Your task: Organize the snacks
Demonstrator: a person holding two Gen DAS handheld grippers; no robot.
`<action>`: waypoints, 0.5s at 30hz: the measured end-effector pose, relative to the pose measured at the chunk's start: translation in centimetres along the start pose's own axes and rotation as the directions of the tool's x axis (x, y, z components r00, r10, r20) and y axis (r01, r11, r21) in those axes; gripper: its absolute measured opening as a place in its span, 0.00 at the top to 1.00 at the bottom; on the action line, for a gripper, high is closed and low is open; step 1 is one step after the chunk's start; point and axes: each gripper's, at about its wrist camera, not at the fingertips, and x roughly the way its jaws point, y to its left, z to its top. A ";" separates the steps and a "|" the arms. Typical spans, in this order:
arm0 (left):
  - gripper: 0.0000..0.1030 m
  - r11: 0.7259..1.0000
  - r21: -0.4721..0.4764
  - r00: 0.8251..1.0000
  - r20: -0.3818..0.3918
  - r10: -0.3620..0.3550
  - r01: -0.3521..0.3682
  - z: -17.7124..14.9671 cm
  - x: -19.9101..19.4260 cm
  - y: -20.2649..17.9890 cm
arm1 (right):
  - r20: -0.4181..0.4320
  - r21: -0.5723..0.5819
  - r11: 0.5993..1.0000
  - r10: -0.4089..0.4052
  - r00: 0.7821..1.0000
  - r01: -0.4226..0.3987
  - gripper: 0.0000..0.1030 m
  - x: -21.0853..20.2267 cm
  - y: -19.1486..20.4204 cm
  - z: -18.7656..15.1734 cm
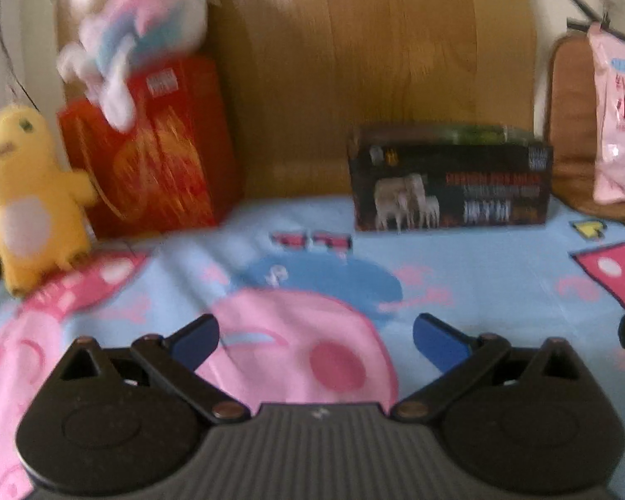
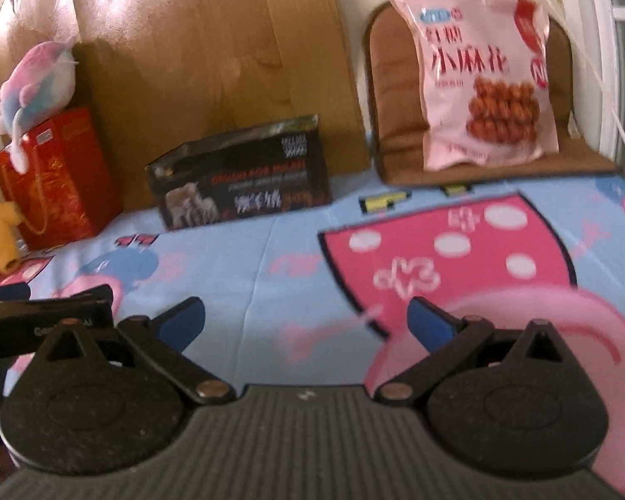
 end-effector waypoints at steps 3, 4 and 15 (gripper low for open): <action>0.00 0.998 -0.051 1.000 0.011 -0.025 0.025 -0.1 -0.2 0.8 | 0.013 0.001 1.000 0.029 0.999 -0.029 0.00 -0.2 -0.1 -0.1; 0.00 0.998 -0.060 1.000 0.012 -0.023 0.024 -0.1 -0.2 1.0 | 0.026 -0.004 1.000 0.027 0.999 -0.026 0.00 -0.4 0.0 -0.2; 0.00 0.997 -0.071 0.998 0.051 -0.028 0.032 -0.3 -0.9 1.2 | 0.055 -0.007 1.000 0.005 0.998 -0.005 0.00 -0.5 0.3 -0.1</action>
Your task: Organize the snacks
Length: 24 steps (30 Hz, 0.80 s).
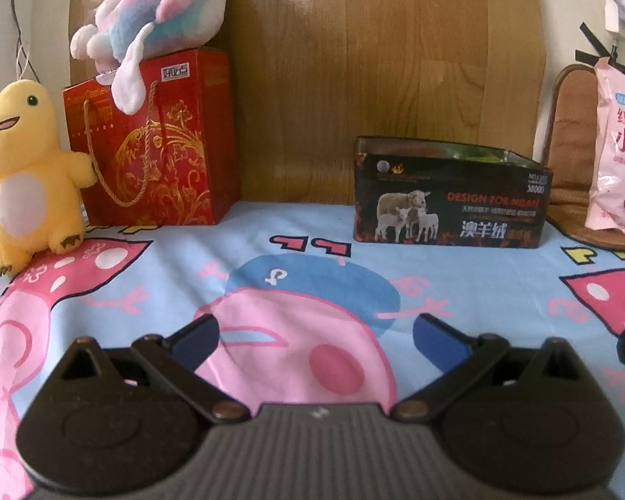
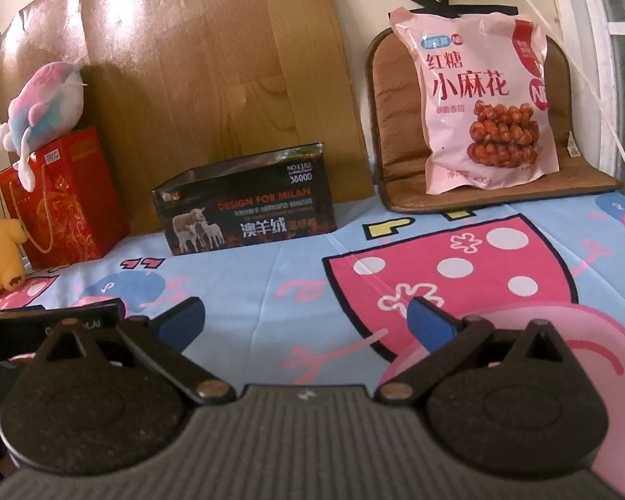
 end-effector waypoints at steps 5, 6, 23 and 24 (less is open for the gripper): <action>0.00 1.000 0.006 1.000 0.014 0.003 -0.003 0.0 -0.2 -0.1 | 0.025 -0.036 0.999 -0.026 0.999 0.026 0.00 -0.4 0.6 -0.1; 0.00 1.000 0.004 1.000 0.014 0.002 -0.002 0.0 -0.2 -0.1 | 0.033 -0.043 0.999 -0.028 0.999 0.030 0.00 -0.5 0.7 -0.2; 0.00 1.000 -0.012 1.000 0.029 -0.010 0.010 -0.1 -0.5 0.2 | 0.081 -0.068 0.996 -0.048 0.996 0.054 0.00 -1.2 1.0 -0.3; 0.00 1.000 -0.014 1.000 0.028 -0.014 0.014 -0.1 -0.5 0.2 | 0.086 -0.065 0.996 -0.049 0.995 0.055 0.00 -1.3 0.9 -0.3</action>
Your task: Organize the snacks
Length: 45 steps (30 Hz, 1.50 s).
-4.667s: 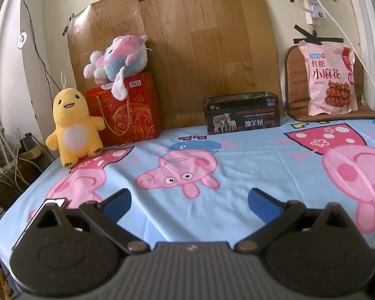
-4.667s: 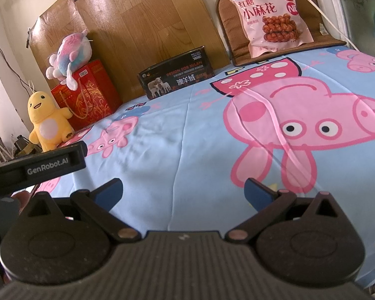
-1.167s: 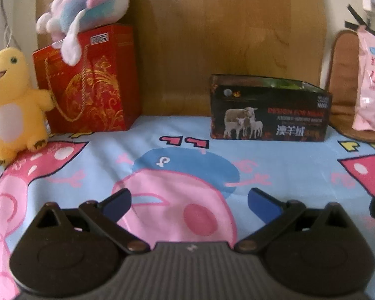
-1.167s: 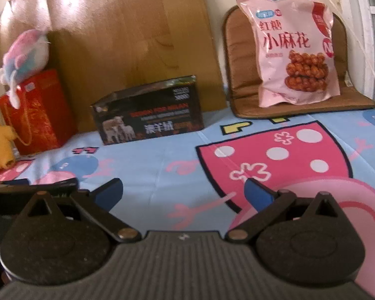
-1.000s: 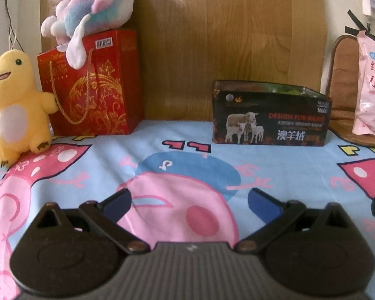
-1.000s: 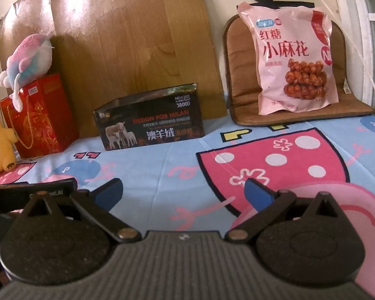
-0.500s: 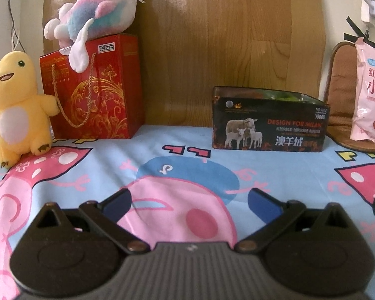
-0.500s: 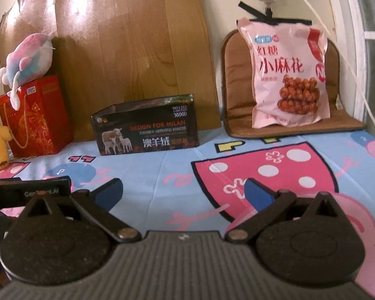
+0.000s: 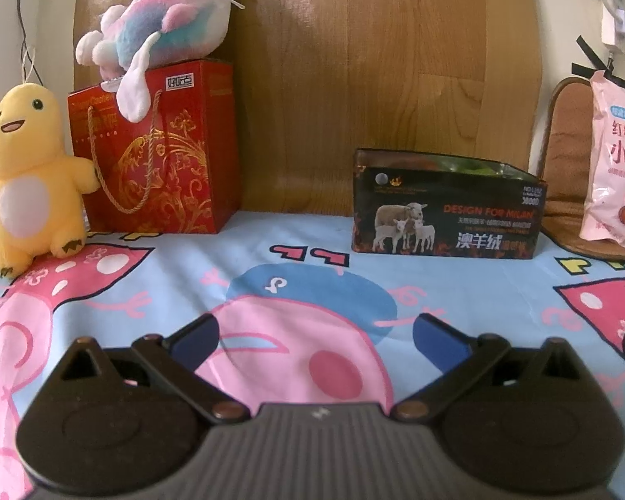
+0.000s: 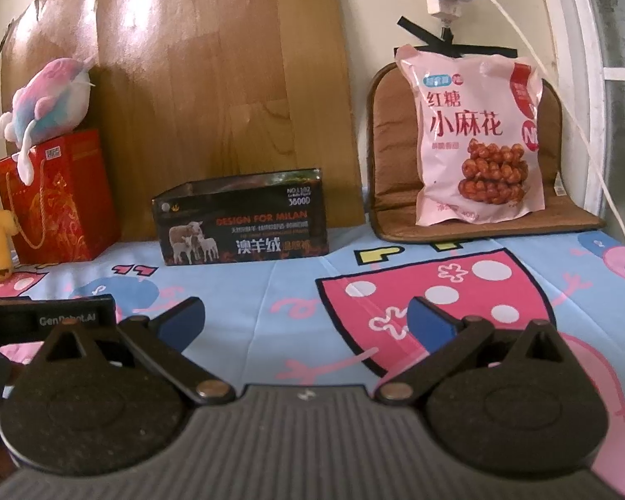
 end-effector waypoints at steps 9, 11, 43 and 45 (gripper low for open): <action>0.00 1.000 -0.019 1.000 -0.012 -0.002 0.002 0.0 0.1 0.2 | -0.017 0.003 1.000 0.008 1.000 -0.008 0.00 0.3 -0.1 0.1; 0.00 1.000 -0.022 1.000 -0.008 -0.001 0.001 0.0 0.0 0.3 | -0.018 0.002 1.000 0.011 1.000 -0.011 0.00 0.3 -0.1 0.1; 0.00 1.000 0.019 1.000 0.009 -0.017 0.017 -0.1 -0.4 -0.3 | -0.047 0.011 0.999 0.035 0.998 -0.035 0.00 0.6 -0.2 0.1; 0.00 1.000 0.019 1.000 0.008 -0.019 0.019 -0.1 -0.4 -0.3 | -0.048 0.010 0.999 0.034 0.998 -0.034 0.00 0.6 -0.2 0.1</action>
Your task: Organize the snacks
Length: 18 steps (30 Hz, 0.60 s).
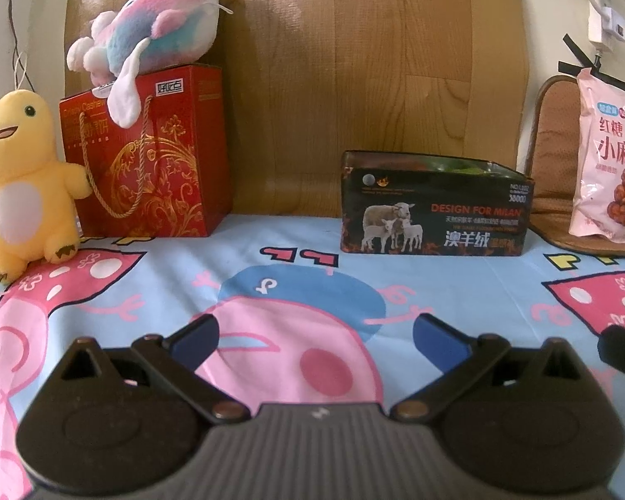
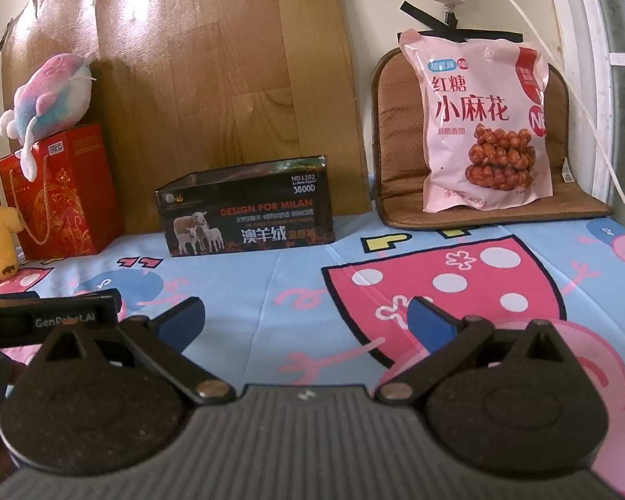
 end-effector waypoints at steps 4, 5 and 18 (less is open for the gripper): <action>0.00 1.000 0.000 1.000 0.000 -0.002 0.002 0.0 0.0 0.0 | -0.003 -0.001 1.000 0.001 1.000 -0.001 0.00 0.0 0.0 0.0; 0.00 1.000 0.000 1.000 -0.001 -0.001 0.001 0.0 0.0 0.0 | -0.004 -0.002 1.000 0.002 1.000 -0.002 0.00 0.1 0.0 0.0; 0.00 1.000 0.001 1.000 0.000 -0.002 0.002 0.0 0.0 0.0 | -0.009 0.001 1.000 -0.003 1.000 0.003 0.00 0.2 -0.1 -0.1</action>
